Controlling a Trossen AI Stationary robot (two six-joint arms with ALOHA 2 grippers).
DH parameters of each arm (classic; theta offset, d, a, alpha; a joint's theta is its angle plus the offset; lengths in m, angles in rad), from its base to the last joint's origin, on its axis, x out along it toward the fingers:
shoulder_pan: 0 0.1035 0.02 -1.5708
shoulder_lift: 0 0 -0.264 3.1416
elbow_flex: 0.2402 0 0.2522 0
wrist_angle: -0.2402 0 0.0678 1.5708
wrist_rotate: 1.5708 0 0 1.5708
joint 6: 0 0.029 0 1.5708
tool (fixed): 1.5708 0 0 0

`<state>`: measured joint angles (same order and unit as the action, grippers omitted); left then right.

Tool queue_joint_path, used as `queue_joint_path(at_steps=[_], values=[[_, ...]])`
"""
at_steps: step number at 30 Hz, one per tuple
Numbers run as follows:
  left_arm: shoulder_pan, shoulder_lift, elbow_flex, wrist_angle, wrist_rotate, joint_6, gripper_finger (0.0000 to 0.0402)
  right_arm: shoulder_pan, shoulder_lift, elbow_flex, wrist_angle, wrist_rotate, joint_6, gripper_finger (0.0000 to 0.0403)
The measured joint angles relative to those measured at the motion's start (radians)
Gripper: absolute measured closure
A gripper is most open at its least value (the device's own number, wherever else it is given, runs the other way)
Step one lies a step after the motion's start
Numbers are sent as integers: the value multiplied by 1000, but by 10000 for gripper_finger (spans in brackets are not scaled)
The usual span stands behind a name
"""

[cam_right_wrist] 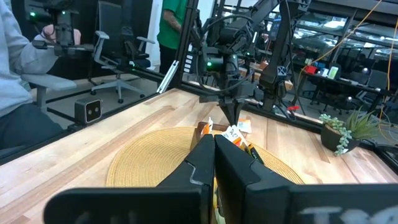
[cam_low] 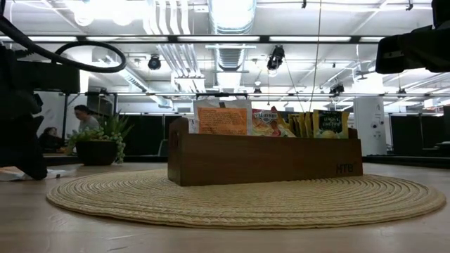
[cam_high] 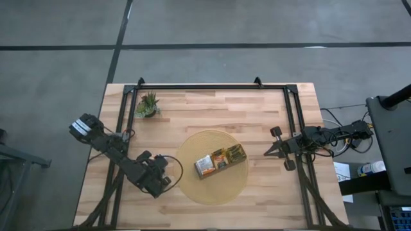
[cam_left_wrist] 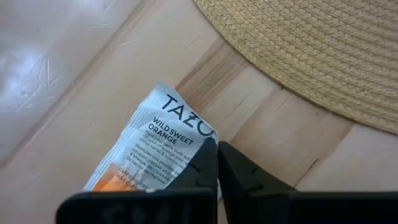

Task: Pick & Place Tea
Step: Put the white tea bag into the left of the wooden organizer

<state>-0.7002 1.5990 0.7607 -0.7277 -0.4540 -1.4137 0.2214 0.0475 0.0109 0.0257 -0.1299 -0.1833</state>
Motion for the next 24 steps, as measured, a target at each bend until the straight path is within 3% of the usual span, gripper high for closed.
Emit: queue_joint_path(at_steps=[4, 15, 24], values=[[0, -9, 12, -8, -9, 42, 400, 0, 0, 0, 0, 0, 0, 394], [-9, -65, 170, 26, -169, 309, 401, 0, 0, 0, 0, 0, 0, 394], [-8, -74, 260, 451, -140, 841, 401, 0, 0, 0, 0, 0, 0, 394]])
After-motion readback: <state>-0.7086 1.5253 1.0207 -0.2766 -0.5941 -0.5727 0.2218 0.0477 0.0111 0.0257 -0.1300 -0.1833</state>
